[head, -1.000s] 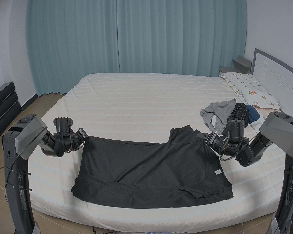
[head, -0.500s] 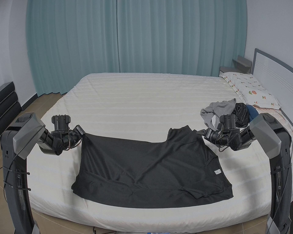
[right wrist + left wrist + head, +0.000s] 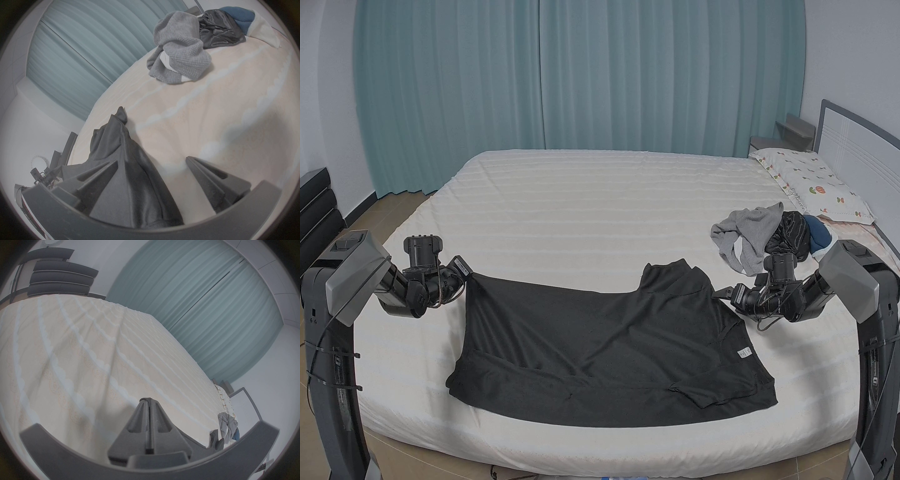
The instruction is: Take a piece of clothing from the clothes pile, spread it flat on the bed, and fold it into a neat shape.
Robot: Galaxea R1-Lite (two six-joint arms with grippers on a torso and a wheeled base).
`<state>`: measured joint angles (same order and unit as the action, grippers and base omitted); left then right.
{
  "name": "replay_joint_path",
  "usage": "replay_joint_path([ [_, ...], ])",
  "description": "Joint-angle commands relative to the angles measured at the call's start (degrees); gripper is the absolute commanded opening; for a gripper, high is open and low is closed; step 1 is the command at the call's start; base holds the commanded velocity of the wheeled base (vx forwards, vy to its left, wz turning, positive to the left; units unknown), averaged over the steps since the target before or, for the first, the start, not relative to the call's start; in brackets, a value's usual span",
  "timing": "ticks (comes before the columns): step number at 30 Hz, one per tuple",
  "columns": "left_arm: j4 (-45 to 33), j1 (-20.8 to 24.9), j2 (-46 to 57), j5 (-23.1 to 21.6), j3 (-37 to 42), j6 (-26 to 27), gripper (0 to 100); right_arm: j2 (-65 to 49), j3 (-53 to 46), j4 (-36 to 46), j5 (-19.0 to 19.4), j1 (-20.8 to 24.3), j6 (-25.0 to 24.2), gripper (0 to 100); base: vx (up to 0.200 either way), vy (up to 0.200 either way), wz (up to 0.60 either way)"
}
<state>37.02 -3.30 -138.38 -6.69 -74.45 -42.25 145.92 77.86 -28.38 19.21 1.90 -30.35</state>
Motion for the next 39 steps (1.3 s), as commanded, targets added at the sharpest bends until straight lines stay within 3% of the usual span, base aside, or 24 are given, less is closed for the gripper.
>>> replay_joint_path([
  [1,-0.02,-0.04,0.04,0.01,0.00,-0.02,0,-1.25,-2.54,0.43,0.39,-0.14,0.38,0,0.000,0.000,0.00],
  [9,-0.02,-0.04,-0.14,0.01,0.00,-0.02,0,-5.12,-7.72,0.43,3.73,-2.43,4.69,0,0.000,0.000,0.00],
  [24,-0.46,-0.04,0.04,0.01,0.00,-0.02,0,-8.81,-12.91,0.43,5.57,-3.84,6.01,0,0.000,0.000,0.00],
  [39,-0.64,0.14,0.04,0.01,0.36,-0.02,0,-11.54,-19.15,0.61,7.24,-5.07,14.97,0,0.000,0.000,0.00],
])
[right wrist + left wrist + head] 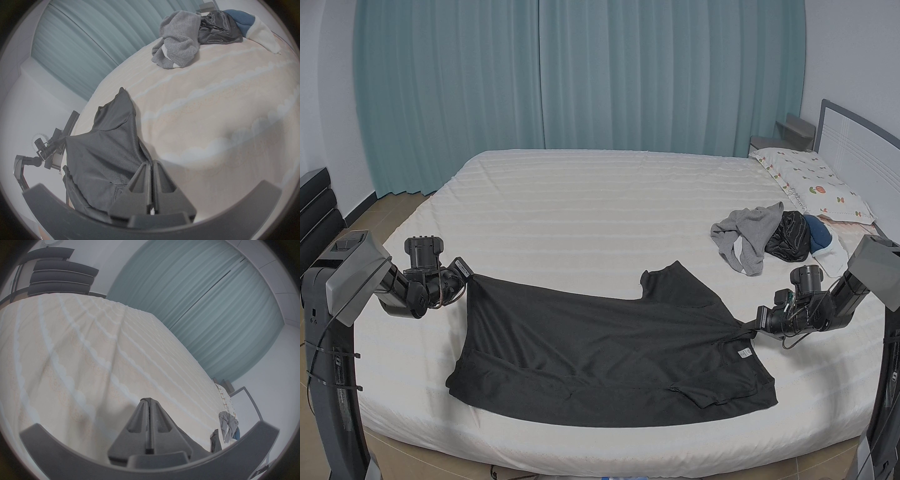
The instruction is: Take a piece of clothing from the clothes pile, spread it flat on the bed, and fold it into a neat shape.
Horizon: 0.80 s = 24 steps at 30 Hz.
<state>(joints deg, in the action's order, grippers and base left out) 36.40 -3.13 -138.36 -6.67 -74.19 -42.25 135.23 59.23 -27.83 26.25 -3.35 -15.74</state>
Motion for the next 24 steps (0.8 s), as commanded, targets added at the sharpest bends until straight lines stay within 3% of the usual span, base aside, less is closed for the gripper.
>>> replay_joint_path([
  [1,-0.01,-0.03,0.02,-0.01,0.19,-0.02,0,-0.85,-0.08,0.06,0.12,0.45,0.36,100,0.000,0.000,0.00],
  [7,-0.01,0.06,0.11,-0.01,0.45,-0.02,0,-0.32,4.57,-0.03,0.30,1.42,-0.79,100,0.000,0.000,0.00],
  [15,-0.01,0.06,0.02,-0.01,0.45,-0.02,0,4.69,16.97,0.76,-1.90,6.60,-12.56,100,0.000,0.000,0.00],
  [19,-0.01,-0.03,0.02,-0.01,0.54,-0.02,0,9.09,21.10,1.38,-5.06,8.80,-13.18,100,0.000,0.000,0.00],
  [24,-0.01,-0.03,0.02,-0.10,0.54,-0.11,0,11.02,22.50,1.38,-6.21,9.86,-13.09,100,0.000,0.000,0.00],
])
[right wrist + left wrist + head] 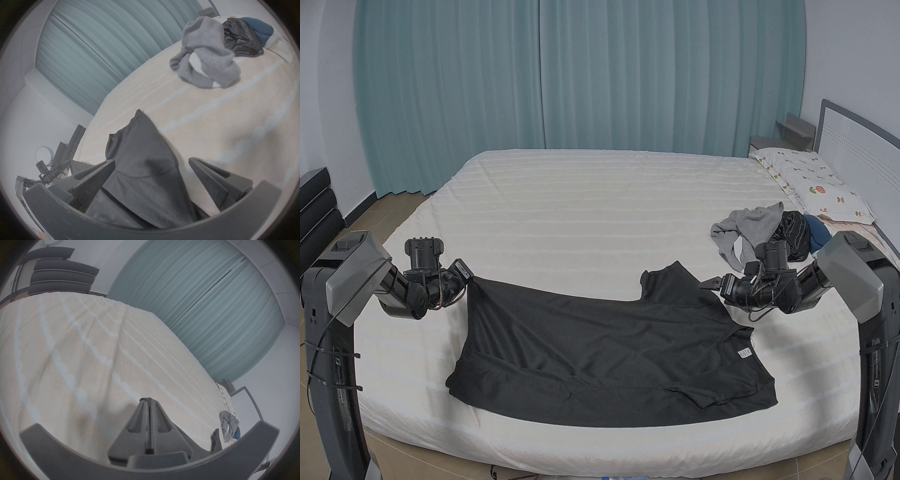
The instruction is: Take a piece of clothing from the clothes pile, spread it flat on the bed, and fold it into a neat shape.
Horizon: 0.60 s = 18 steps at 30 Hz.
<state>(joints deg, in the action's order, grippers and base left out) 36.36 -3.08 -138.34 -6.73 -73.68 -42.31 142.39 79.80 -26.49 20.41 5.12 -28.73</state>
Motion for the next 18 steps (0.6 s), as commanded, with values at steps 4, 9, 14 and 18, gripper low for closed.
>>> replay_joint_path([
  [4,-0.07,-0.08,0.00,-0.04,0.03,-0.05,0,5.01,3.52,0.04,-0.54,1.30,-0.18,100,0.000,0.000,0.00],
  [9,-0.07,-0.08,-0.09,-0.04,0.03,-0.05,0,4.83,3.87,-0.05,-0.63,0.68,-0.18,0,0.000,0.000,0.00],
  [14,0.02,-0.08,0.00,-0.04,0.03,-0.05,0,4.48,3.87,-0.67,-0.54,0.07,-0.36,0,0.000,0.000,0.00],
  [18,0.02,-0.08,0.09,-0.04,0.03,-0.05,0,3.60,4.14,-0.76,-0.54,-0.37,-1.94,0,0.000,0.000,0.00],
])
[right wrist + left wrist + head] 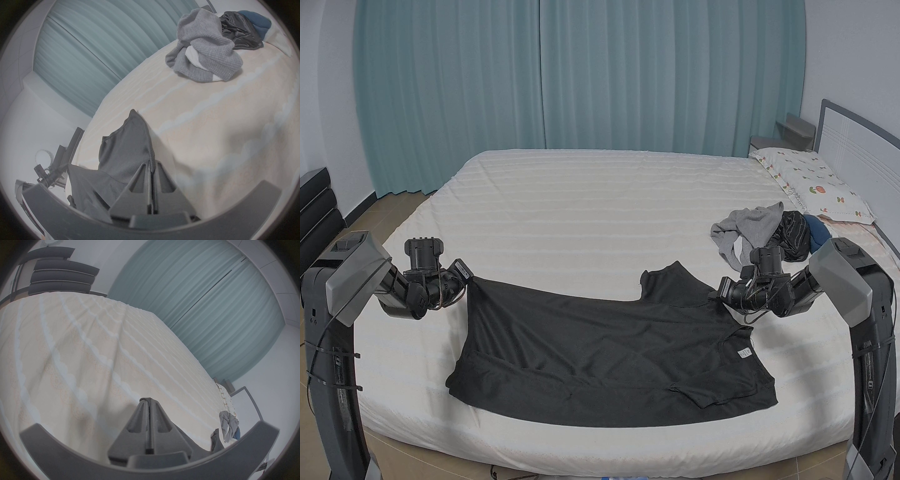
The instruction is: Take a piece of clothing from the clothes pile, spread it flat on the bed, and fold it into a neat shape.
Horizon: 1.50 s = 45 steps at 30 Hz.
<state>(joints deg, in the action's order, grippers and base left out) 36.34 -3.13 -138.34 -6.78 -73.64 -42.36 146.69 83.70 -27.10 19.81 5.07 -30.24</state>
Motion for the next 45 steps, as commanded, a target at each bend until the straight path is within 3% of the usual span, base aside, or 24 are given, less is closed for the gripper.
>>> replay_joint_path([
  [1,0.05,-0.03,0.17,0.01,-0.01,0.00,0,-0.79,0.76,-0.41,-0.03,-0.33,-0.87,0,0.000,0.000,0.00],
  [10,0.05,0.14,0.44,0.01,-0.45,0.00,0,-1.93,1.64,-7.53,-3.64,-0.76,-5.26,0,0.000,0.000,0.00],
  [21,0.40,0.14,0.44,0.01,-1.77,0.17,0,-2.81,1.64,-12.10,-5.31,-0.76,-5.35,0,0.000,0.000,0.00],
  [45,0.66,0.23,-1.93,-0.08,-1.59,0.35,0,-0.79,-3.90,-10.96,-3.11,-1.64,-5.26,0,0.000,0.000,0.00],
])
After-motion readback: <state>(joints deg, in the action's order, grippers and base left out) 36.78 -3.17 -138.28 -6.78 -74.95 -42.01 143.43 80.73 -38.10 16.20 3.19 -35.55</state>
